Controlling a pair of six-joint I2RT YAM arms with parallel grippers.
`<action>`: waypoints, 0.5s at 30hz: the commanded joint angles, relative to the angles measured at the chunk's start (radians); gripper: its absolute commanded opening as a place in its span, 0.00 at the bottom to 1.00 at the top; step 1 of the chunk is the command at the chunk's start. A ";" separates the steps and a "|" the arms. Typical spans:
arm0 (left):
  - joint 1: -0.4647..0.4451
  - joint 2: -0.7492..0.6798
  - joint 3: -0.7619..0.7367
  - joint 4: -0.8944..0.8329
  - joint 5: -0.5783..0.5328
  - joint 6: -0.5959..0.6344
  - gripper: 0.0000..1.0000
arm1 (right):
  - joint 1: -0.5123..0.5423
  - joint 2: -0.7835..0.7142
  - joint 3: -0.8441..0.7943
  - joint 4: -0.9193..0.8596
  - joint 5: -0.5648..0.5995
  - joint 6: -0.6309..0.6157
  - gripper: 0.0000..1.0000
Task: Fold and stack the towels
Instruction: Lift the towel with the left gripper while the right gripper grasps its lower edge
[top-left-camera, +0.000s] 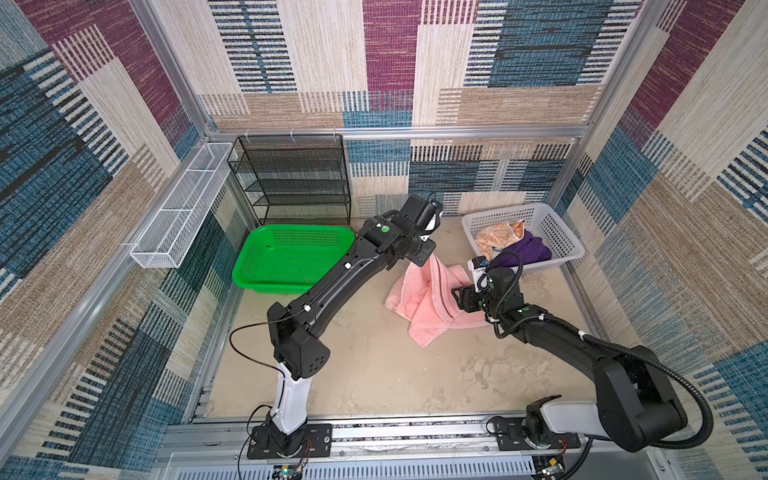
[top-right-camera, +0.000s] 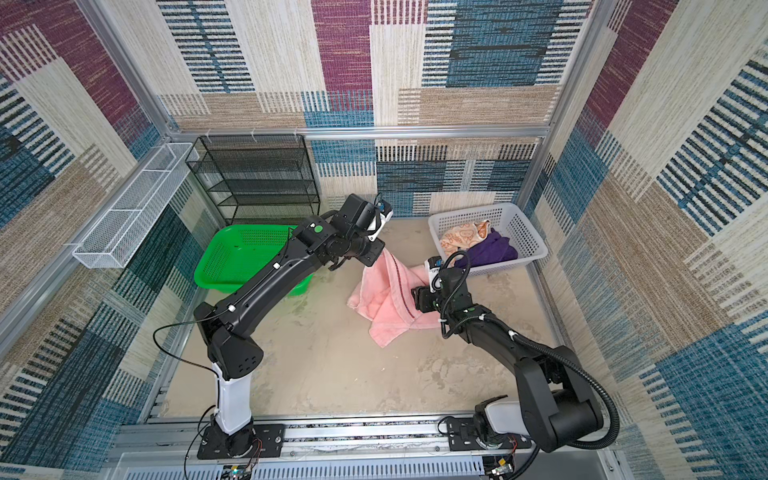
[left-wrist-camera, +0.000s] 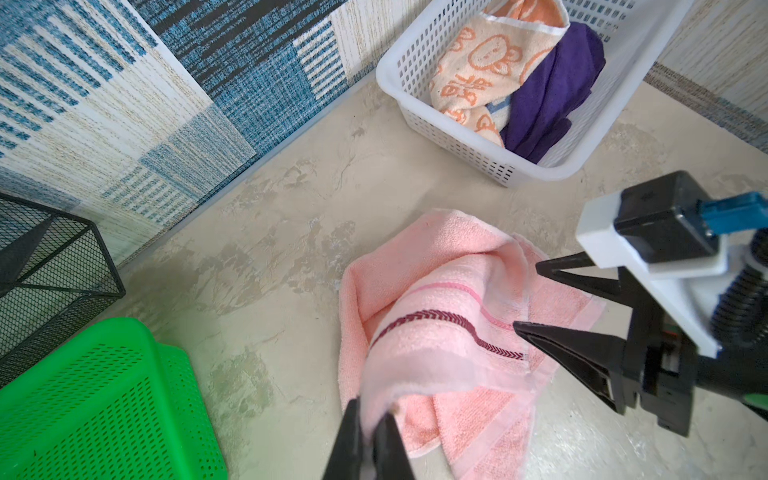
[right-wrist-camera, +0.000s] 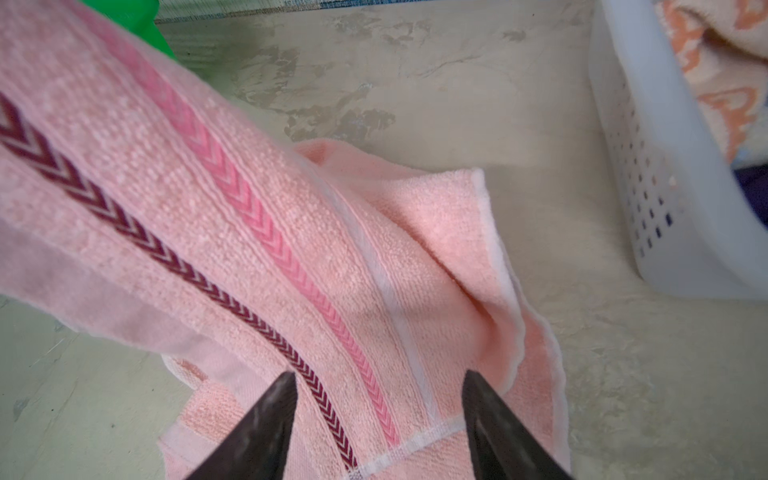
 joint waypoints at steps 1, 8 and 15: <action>0.006 0.023 -0.034 0.000 -0.058 -0.026 0.00 | 0.017 -0.001 -0.010 0.021 -0.019 0.007 0.65; 0.073 0.086 -0.108 0.013 -0.073 -0.103 0.00 | 0.072 0.014 0.008 -0.060 -0.014 -0.018 0.57; 0.152 0.119 -0.211 0.055 -0.029 -0.153 0.00 | 0.128 0.087 0.054 -0.153 0.018 -0.011 0.49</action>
